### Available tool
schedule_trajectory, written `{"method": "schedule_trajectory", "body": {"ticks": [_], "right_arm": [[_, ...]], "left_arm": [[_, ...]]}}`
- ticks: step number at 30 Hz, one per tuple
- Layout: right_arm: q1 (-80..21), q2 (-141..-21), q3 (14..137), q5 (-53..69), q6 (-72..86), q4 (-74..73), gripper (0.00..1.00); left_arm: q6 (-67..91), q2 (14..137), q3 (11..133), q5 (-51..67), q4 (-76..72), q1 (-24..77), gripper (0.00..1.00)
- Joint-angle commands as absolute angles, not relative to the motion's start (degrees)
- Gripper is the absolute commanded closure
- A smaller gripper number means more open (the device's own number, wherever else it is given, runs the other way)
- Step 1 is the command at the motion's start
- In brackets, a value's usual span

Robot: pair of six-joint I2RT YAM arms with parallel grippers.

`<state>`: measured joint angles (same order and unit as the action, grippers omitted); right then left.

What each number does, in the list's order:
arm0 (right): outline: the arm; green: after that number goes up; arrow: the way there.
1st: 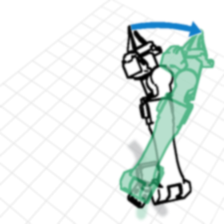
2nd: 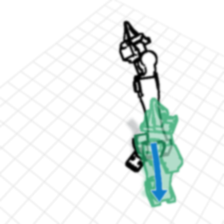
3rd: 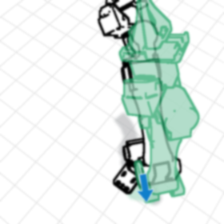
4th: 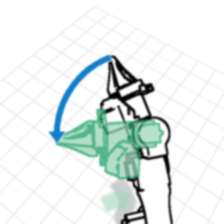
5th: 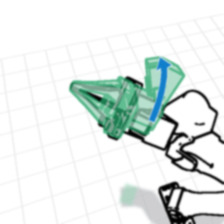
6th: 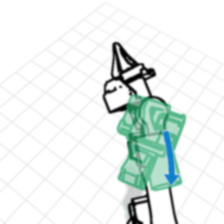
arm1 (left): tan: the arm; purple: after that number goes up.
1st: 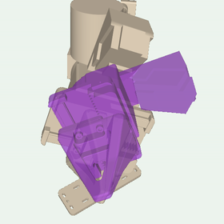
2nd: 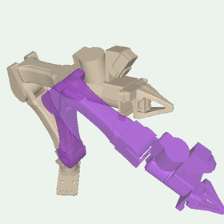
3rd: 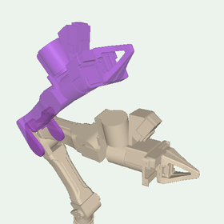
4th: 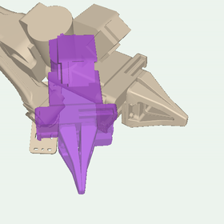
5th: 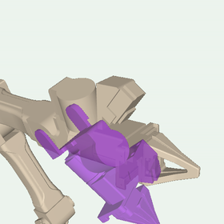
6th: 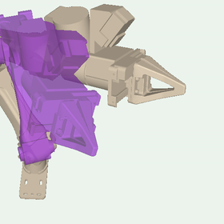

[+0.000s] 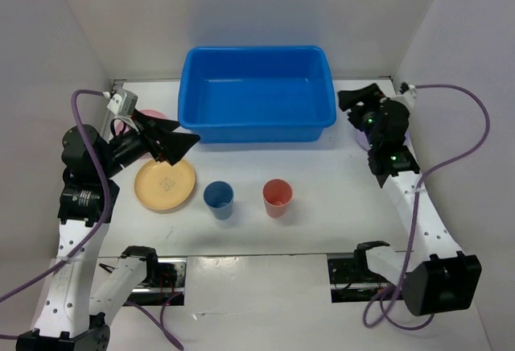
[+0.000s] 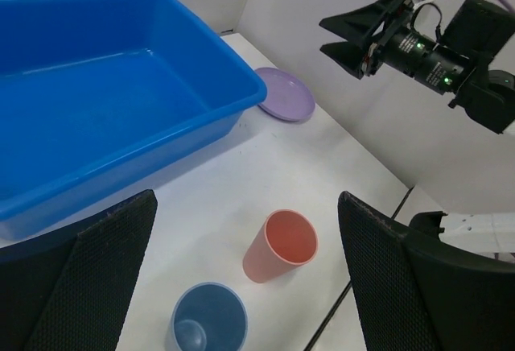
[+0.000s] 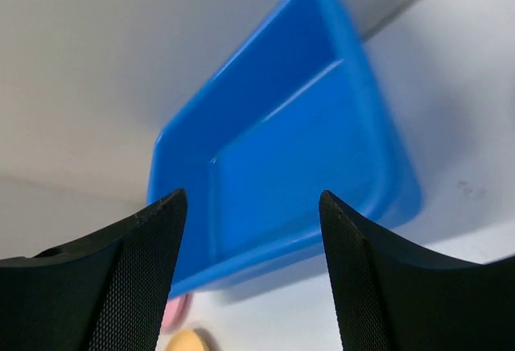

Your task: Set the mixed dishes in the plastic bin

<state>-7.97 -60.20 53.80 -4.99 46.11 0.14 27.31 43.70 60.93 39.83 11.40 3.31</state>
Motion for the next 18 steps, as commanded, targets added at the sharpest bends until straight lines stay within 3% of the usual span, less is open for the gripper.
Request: {"method": "schedule_trajectory", "body": {"ticks": [1, 9, 11, 17, 18], "right_arm": [[3.8, -59.9, 50.5, 9.2, 54.2, 5.9, 0.28], [23.4, -65.2, 44.0, 22.4, 54.8, 6.3, 0.2], [27.4, -68.9, 43.4, 25.9, 54.8, 6.9, 0.19], [28.1, -76.2, 41.9, 23.4, 56.2, 4.8, 0.16], [28.7, -76.8, 41.3, 22.9, 56.7, 4.8, 0.16]], "left_arm": [[25.1, 42.4, 62.0, 40.6, 6.5, 3.5, 0.01], [24.0, 44.1, 60.1, 43.6, 4.8, 3.5, 0.01], [24.0, 46.2, 60.7, 44.3, 4.8, 3.5, 0.05], [25.5, 52.6, 61.3, 46.8, 3.0, 3.5, 0.4], [25.5, 53.3, 61.3, 46.8, 3.0, 3.5, 0.51]]}}
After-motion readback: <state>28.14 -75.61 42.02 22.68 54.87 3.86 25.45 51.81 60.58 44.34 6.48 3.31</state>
